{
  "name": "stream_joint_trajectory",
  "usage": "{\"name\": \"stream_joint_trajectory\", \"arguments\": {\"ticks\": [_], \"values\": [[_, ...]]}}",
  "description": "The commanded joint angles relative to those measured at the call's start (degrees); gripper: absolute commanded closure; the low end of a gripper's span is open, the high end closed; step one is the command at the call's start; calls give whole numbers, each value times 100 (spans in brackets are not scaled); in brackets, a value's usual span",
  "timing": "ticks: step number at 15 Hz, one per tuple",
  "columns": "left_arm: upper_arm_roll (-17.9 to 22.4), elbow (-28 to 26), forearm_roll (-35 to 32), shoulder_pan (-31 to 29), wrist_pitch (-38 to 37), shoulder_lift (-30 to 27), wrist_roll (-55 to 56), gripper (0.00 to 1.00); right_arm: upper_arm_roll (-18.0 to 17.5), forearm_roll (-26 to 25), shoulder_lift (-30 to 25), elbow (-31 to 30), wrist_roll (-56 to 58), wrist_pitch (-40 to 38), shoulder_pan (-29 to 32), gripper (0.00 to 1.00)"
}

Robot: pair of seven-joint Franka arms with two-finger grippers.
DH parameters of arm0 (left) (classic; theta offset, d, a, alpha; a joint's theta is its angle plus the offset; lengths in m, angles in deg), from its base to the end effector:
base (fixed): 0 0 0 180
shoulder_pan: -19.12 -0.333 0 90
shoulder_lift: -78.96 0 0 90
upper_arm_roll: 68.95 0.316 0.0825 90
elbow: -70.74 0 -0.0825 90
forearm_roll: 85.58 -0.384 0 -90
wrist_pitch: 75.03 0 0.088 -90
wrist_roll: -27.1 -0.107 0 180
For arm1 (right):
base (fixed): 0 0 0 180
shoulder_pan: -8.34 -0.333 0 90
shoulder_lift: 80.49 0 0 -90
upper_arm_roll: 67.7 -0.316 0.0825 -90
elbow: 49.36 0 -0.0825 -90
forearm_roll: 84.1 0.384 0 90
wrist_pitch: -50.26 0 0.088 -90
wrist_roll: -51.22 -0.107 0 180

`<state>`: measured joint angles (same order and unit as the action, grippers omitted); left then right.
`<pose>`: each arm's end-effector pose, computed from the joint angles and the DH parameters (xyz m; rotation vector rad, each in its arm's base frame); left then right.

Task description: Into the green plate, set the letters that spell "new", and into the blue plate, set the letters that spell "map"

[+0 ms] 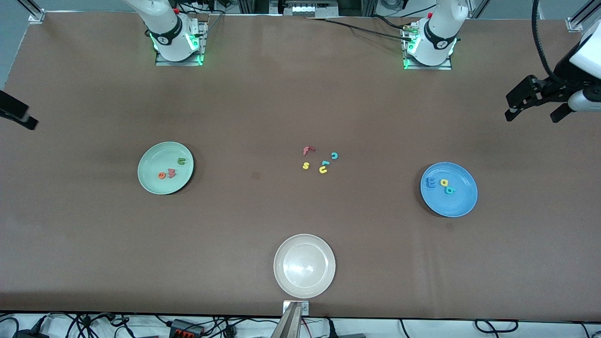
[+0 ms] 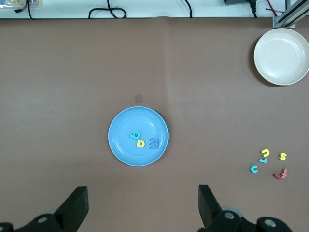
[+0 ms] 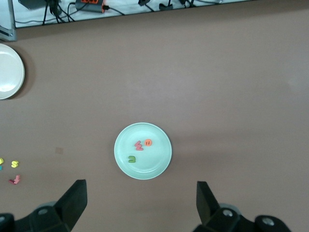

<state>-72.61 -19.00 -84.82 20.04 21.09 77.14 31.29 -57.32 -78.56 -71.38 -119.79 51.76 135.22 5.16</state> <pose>0.5536 -0.0463 0.6545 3.1116 -0.0100 0.2210 0.5890 -0.0518 0.6862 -3.0731 0.1529 -0.1557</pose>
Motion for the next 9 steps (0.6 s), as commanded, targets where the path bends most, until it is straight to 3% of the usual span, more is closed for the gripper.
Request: {"name": "stream_joint_trajectory", "arguments": {"ticks": [1, 6, 9], "values": [[-12, 62, 100, -4, -32, 15, 46, 0, -318, -229, -67, -5, 130, -103, 300, 0], [-38, 45, 74, 5, 3, 68, 46, 0, -397, -799, -426, -594, 130, -77, 187, 0], [-38, 36, 74, -13, -31, 59, 46, 0, -397, -827, -751, -1085, 113, 72, 116, 0]]}}
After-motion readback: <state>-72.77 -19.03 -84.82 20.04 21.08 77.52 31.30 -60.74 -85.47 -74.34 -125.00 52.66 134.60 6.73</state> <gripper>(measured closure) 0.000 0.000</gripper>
